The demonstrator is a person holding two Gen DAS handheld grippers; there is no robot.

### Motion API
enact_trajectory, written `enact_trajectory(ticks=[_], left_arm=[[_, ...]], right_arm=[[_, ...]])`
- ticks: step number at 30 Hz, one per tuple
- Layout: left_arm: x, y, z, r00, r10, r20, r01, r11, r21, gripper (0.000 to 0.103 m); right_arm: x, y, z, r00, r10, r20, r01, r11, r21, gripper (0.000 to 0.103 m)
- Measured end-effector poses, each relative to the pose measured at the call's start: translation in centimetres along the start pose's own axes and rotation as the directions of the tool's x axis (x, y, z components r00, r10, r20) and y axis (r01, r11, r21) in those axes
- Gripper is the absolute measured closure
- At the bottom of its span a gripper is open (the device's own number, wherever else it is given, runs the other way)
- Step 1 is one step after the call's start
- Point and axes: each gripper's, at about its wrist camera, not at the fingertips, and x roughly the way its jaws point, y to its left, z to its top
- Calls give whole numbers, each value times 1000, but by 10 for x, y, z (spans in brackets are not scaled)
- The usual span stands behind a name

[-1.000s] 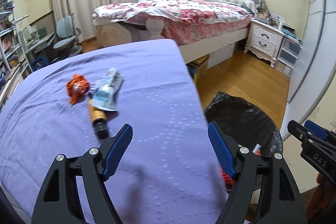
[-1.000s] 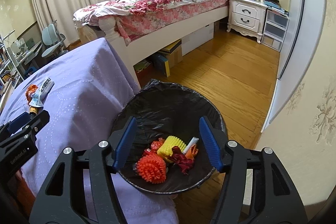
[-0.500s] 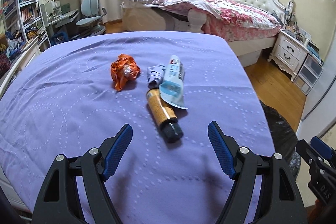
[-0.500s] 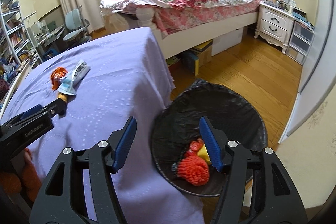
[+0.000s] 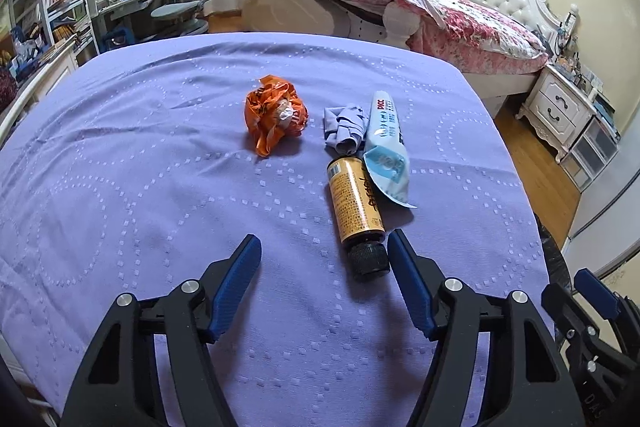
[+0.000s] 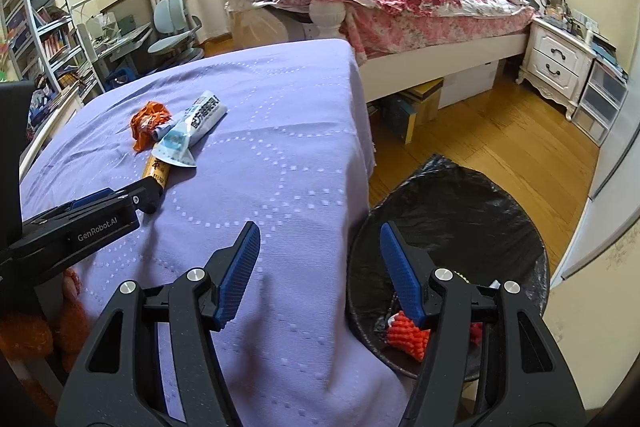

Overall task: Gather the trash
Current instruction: 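Grasp the amber bottle with the left tool while the right tool grasps the white toothpaste tube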

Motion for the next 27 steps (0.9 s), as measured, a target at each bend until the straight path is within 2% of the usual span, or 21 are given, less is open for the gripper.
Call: enact_trajectory(ticks=[4, 7, 8, 12, 27], left_arm=[[4, -1, 6, 1000, 5, 7, -5, 1000, 6, 39], [9, -1, 10, 1000, -1, -2, 1, 1000, 10, 51], [11, 1, 9, 1000, -11, -12, 11, 1000, 9, 59], [10, 6, 7, 998, -60, -14, 60, 998, 11, 75], [-4, 38, -2, 997, -82, -16, 82, 997, -8, 75]], right_arm=[[5, 8, 1, 1000, 10, -11, -10, 1000, -12, 42], [9, 16, 2, 1000, 15, -19, -16, 1000, -25, 42], [10, 18, 2, 1000, 17, -21, -17, 999, -29, 42], [16, 28, 3, 999, 24, -31, -26, 998, -49, 42], [23, 46, 2, 998, 27, -50, -31, 996, -85, 42]])
